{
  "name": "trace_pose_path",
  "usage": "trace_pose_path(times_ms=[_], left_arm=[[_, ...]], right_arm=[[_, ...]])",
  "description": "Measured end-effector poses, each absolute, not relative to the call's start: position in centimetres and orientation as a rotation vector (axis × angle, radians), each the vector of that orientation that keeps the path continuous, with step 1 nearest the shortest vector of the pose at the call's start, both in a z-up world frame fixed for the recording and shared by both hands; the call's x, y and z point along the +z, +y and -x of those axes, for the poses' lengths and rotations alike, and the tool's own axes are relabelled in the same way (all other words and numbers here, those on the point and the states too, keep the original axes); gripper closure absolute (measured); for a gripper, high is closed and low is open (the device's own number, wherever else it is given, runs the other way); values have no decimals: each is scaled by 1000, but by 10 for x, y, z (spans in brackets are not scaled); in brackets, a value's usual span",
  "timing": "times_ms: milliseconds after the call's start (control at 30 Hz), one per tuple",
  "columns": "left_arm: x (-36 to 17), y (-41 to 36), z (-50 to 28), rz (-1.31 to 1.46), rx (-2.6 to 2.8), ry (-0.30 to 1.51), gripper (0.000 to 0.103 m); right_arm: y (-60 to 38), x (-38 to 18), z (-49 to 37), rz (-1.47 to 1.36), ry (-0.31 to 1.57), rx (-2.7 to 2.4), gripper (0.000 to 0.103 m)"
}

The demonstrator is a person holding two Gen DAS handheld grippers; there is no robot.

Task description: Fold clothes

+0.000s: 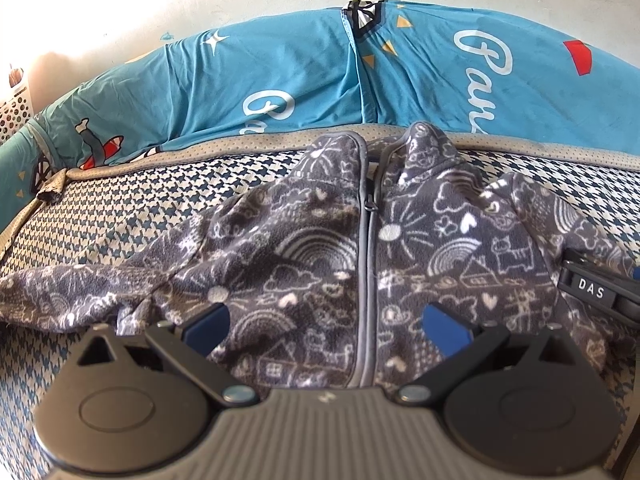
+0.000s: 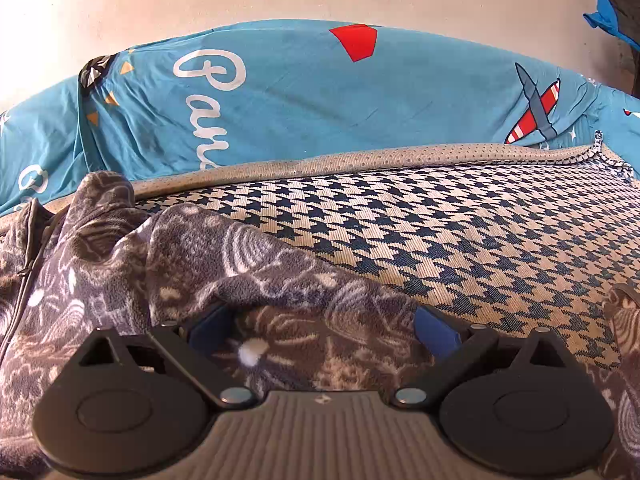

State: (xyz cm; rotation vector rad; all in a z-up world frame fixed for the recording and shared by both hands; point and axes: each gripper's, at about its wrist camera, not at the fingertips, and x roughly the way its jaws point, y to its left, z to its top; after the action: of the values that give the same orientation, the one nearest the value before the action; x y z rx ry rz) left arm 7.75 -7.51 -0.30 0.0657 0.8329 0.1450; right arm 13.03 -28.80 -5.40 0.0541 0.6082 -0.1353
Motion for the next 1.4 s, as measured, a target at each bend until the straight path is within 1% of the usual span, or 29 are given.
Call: trace_pose_path(times_ms=[1400], left_arm=[[-3, -77, -77, -63, 136, 842, 0]], right_arm=[[-288, -54, -130, -54, 610, -136, 5]])
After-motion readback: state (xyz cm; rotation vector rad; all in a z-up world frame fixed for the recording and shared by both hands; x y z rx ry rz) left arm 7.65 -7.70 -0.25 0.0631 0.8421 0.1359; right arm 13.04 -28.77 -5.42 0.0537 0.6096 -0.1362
